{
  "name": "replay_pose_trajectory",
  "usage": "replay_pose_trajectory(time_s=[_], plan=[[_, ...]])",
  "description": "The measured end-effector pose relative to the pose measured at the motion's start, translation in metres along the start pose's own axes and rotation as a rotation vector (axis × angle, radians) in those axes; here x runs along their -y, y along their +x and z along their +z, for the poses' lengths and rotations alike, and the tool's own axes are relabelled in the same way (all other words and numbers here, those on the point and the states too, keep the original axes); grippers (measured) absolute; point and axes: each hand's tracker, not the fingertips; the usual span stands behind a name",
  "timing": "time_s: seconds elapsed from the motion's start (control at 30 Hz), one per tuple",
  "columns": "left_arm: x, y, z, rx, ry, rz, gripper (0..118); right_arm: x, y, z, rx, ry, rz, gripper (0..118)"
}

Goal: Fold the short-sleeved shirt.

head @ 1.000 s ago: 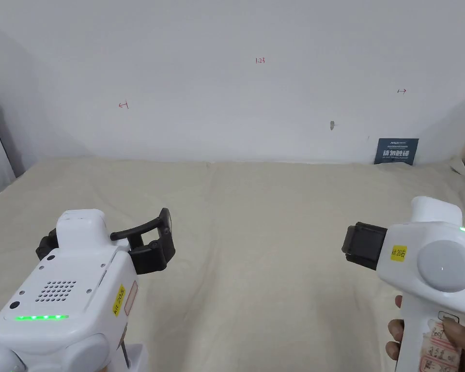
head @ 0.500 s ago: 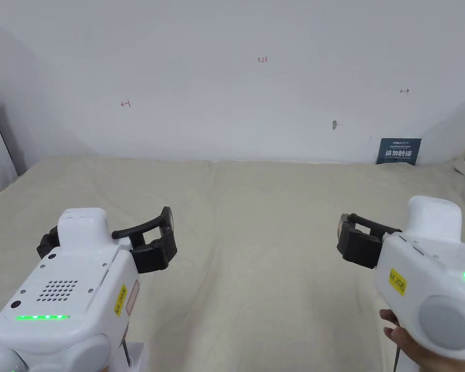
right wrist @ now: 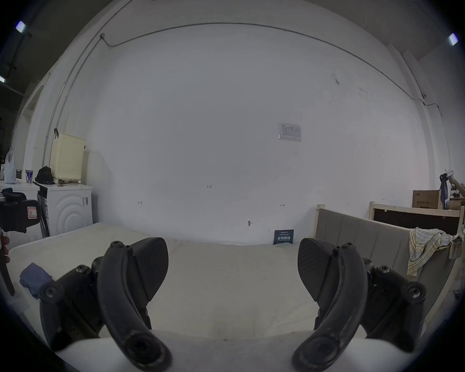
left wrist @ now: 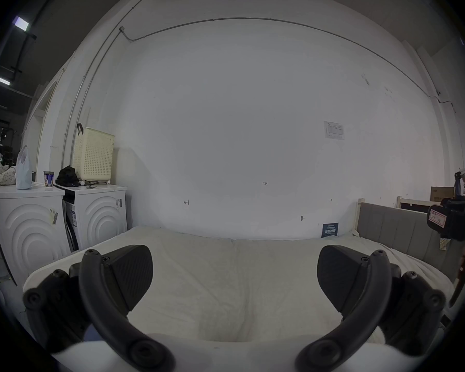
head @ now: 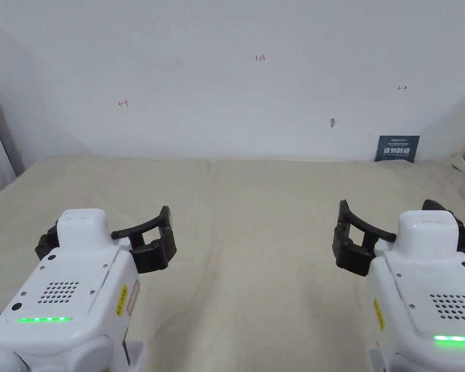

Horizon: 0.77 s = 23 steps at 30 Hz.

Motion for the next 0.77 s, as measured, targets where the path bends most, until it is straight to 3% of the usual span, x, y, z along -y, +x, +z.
replay_pose_trajectory(time_s=[0.77], plan=[[0.0013, 0.0008, -0.0001, 0.000, -0.007, -0.005, 118, 0.0023, 0.0038, -0.0017, -0.001, -0.008, -0.001, 101]])
